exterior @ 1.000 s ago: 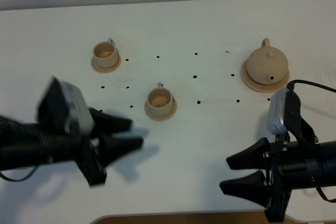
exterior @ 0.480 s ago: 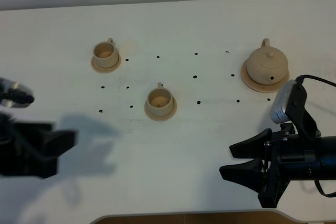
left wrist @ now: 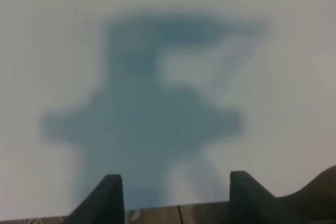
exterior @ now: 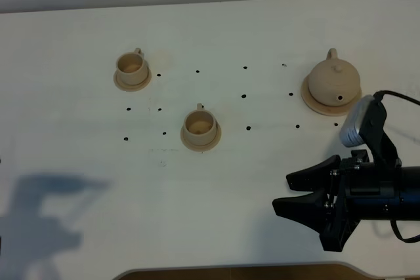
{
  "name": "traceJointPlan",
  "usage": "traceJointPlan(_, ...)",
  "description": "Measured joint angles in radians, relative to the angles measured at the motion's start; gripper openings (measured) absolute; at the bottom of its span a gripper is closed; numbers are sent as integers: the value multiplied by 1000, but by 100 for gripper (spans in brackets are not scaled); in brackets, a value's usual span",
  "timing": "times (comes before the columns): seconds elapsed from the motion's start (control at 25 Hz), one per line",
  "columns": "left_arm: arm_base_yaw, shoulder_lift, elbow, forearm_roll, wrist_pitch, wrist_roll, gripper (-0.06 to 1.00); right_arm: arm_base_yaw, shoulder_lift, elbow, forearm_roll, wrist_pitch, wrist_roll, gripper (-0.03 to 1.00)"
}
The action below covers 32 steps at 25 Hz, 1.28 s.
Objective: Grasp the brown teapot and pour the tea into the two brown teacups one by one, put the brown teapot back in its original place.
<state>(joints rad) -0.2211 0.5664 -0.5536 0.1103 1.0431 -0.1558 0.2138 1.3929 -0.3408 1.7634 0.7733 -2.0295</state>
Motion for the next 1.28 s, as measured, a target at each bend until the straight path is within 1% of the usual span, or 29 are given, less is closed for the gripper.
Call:
traceJointPlan(0.08, 0, -39, 28, -1, -1, 18, 49, 0, 0, -9, 4, 1, -1, 51)
traceJointPlan(0.2, 0, -107, 38, -23, 2, 37, 49, 0, 0, -18, 8, 3, -4, 51)
traceJointPlan(0.28, 0, -153, 38, -48, 0, 64, 49, 0, 0, -22, 11, 3, -3, 51)
traceJointPlan(0.48, 0, -263, 42, -135, 0, 175, 49, 0, 0, -22, 11, 3, -4, 51)
traceJointPlan(0.68, 5, -330, 43, -162, 0, 207, 49, 0, 0, -22, 21, 3, -4, 51)
traceJointPlan(0.8, 61, -381, 45, -167, 0, 209, 49, 0, 0, -27, 26, 3, -5, 51)
traceJointPlan(0.92, 153, -441, 45, -167, 0, 209, 49, 0, 0, -29, 34, 5, -5, 51)
traceJointPlan(1.04, 210, -515, 46, -167, 0, 209, 49, 0, 0, -30, 39, 6, -5, 51)
traceJointPlan(1.16, 227, -565, 46, -167, 1, 209, 49, 0, 0, -31, 39, 9, -5, 51)
traceJointPlan(1.28, 228, -568, 47, -168, 1, 210, 49, 0, 0, -43, 39, 17, 1, 51)
